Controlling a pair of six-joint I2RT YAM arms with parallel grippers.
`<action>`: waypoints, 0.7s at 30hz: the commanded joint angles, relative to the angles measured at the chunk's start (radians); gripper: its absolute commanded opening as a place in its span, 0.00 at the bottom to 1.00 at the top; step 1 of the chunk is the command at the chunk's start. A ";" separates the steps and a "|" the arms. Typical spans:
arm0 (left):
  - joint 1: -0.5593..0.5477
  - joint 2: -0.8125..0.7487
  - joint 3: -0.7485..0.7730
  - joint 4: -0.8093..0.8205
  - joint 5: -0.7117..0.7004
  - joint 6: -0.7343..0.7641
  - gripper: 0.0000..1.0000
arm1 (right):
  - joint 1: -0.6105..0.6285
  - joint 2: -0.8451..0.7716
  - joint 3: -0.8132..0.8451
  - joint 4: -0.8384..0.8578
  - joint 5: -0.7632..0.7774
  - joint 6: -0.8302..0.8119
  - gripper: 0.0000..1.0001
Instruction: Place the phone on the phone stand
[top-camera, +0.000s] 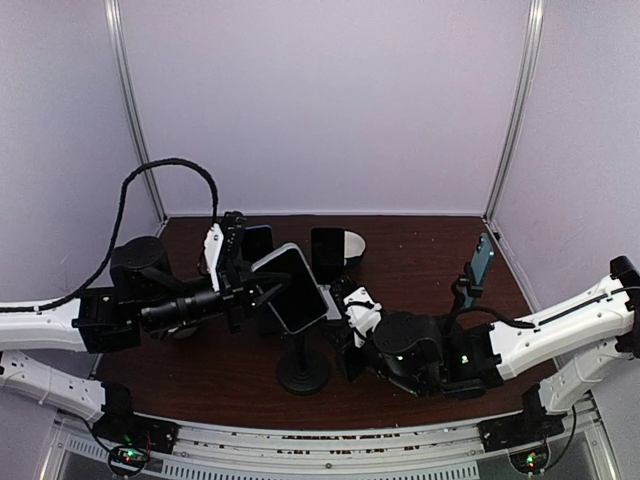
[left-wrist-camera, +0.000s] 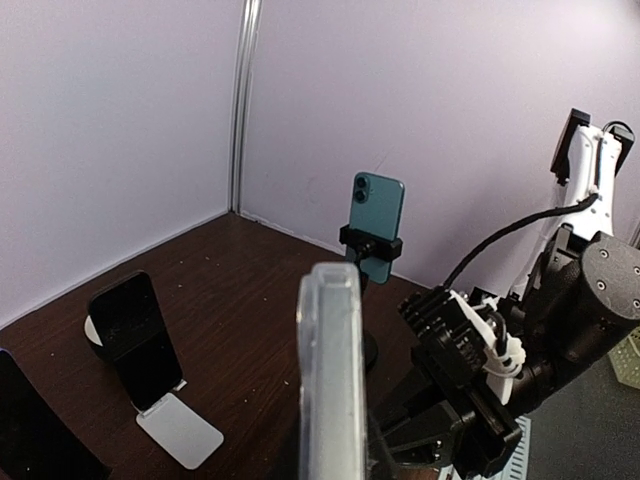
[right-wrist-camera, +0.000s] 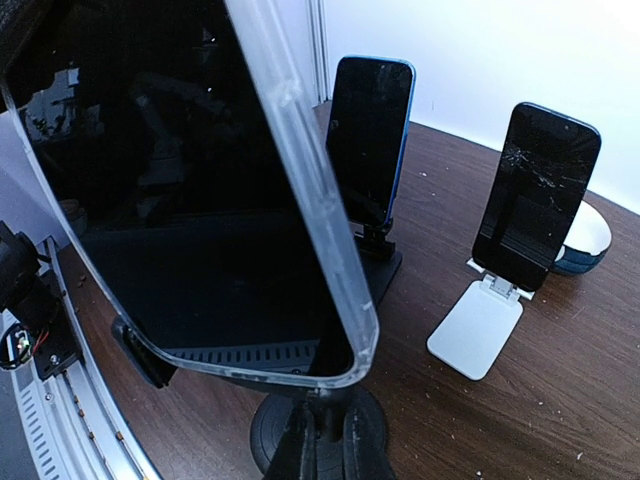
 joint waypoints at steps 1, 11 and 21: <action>0.005 0.038 -0.019 -0.418 0.024 -0.042 0.00 | -0.059 -0.026 -0.018 0.021 0.118 0.043 0.00; 0.004 0.027 0.016 -0.570 0.033 -0.048 0.00 | -0.137 -0.047 -0.032 0.022 0.100 0.044 0.00; 0.003 0.052 0.139 -0.752 -0.021 -0.058 0.00 | -0.150 -0.041 -0.016 -0.032 0.169 0.031 0.00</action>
